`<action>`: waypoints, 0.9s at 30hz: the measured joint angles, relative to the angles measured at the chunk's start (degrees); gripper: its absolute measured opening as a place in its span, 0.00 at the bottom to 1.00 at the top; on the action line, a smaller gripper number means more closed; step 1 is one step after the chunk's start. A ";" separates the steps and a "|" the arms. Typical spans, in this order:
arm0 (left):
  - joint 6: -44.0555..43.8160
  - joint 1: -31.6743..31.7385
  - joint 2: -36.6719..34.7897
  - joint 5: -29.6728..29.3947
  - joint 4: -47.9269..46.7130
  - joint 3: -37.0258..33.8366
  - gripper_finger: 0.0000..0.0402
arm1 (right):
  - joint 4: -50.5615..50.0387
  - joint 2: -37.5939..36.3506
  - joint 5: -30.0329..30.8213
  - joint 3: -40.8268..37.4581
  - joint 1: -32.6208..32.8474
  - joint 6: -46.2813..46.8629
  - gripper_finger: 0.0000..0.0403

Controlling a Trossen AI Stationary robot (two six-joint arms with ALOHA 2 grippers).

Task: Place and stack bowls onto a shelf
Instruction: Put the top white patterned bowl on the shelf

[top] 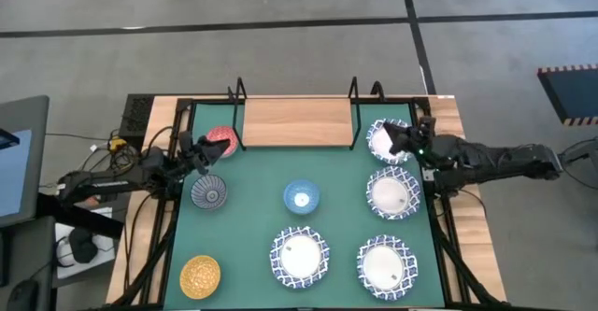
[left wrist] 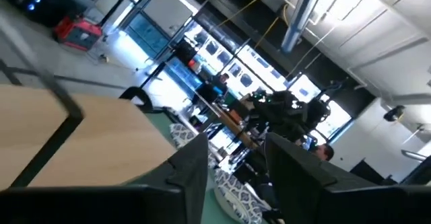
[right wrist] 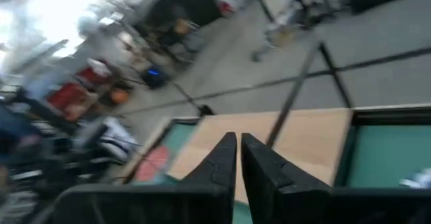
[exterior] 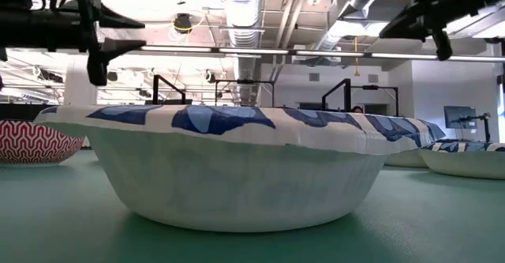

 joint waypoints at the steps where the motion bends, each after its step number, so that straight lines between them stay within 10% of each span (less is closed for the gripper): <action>1: 0.30 -0.01 1.63 -0.02 0.77 0.85 0.34 | -3.34 1.11 -0.15 1.65 -1.10 1.72 0.15; 13: 16.01 2.23 21.66 1.53 -9.37 22.57 0.35 | -36.81 10.87 -16.72 13.89 -26.64 18.41 0.42; 27: 20.48 6.38 36.20 5.64 -22.53 35.36 0.35 | -49.99 31.12 -29.32 13.89 -50.19 16.89 0.41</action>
